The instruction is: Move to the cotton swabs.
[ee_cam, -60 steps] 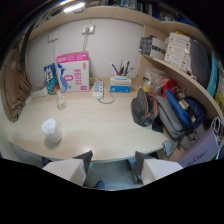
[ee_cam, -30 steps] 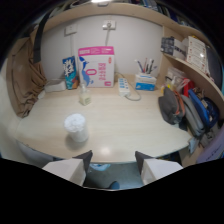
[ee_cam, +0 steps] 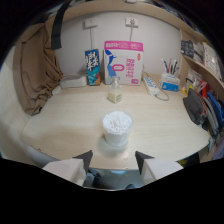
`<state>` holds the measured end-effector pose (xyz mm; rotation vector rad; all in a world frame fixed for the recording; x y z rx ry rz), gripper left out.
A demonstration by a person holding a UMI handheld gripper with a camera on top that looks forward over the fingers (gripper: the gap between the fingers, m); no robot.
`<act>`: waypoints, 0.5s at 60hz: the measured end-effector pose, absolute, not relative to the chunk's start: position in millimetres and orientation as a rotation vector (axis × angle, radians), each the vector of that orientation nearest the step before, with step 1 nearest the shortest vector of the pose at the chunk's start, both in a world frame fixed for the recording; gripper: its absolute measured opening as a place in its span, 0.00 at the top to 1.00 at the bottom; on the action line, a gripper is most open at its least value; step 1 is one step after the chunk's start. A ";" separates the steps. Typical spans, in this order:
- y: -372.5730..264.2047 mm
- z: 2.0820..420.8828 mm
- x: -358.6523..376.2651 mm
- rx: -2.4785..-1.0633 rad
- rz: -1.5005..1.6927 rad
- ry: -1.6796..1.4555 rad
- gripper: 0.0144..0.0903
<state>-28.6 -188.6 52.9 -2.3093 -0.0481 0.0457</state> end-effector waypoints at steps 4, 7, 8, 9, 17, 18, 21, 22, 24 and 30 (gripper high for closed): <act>-187.9 51.6 -31.4 -2.309 0.049 -0.047 0.04; -186.9 51.0 -32.3 -2.308 0.047 -0.047 0.04; -186.6 50.9 -32.1 -2.308 0.044 -0.047 0.04; -186.6 51.0 -31.8 -2.307 0.043 -0.048 0.04; -184.4 51.3 -29.4 -2.302 0.028 -0.051 0.05; -184.3 51.5 -29.1 -2.303 0.027 -0.050 0.05; -183.4 51.8 -29.3 -2.302 0.029 -0.050 0.04; -183.3 51.8 -29.1 -2.303 0.028 -0.050 0.04; -182.9 51.8 -28.9 -2.304 0.029 -0.049 0.05; -181.8 52.5 -28.6 -2.305 0.032 -0.049 0.05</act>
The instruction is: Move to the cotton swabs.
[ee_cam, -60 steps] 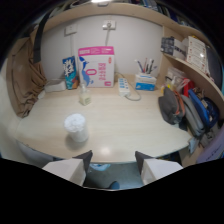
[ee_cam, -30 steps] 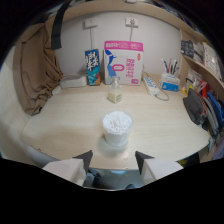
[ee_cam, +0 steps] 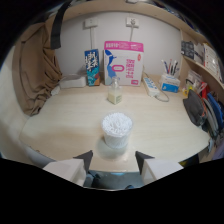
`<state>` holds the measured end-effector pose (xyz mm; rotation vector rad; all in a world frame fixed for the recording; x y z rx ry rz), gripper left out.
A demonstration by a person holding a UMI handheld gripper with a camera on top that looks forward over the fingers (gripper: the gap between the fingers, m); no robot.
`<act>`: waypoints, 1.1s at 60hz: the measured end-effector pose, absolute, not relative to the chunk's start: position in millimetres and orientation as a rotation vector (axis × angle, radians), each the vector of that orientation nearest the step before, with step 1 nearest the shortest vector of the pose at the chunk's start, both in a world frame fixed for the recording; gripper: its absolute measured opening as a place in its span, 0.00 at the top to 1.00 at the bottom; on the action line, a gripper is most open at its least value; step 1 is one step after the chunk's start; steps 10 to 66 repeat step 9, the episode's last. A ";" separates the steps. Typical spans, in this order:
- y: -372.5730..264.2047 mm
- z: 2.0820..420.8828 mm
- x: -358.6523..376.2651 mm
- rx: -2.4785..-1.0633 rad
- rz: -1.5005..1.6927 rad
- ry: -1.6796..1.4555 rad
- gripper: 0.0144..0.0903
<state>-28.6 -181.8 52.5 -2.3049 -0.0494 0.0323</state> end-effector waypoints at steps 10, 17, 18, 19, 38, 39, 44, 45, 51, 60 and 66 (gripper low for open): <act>-180.1 51.1 -27.9 -2.303 0.038 -0.048 0.05; -180.1 51.1 -27.9 -2.303 0.038 -0.048 0.05; -180.1 51.1 -27.9 -2.303 0.038 -0.048 0.05; -180.1 51.1 -27.9 -2.303 0.038 -0.048 0.05; -180.1 51.1 -27.9 -2.303 0.038 -0.048 0.05; -180.1 51.1 -27.9 -2.303 0.038 -0.048 0.05; -180.1 51.1 -27.9 -2.303 0.038 -0.048 0.05; -180.1 51.1 -27.9 -2.303 0.038 -0.048 0.05; -180.1 51.1 -27.9 -2.303 0.038 -0.048 0.05; -180.1 51.1 -27.9 -2.303 0.038 -0.048 0.05; -180.1 51.1 -27.9 -2.303 0.038 -0.048 0.05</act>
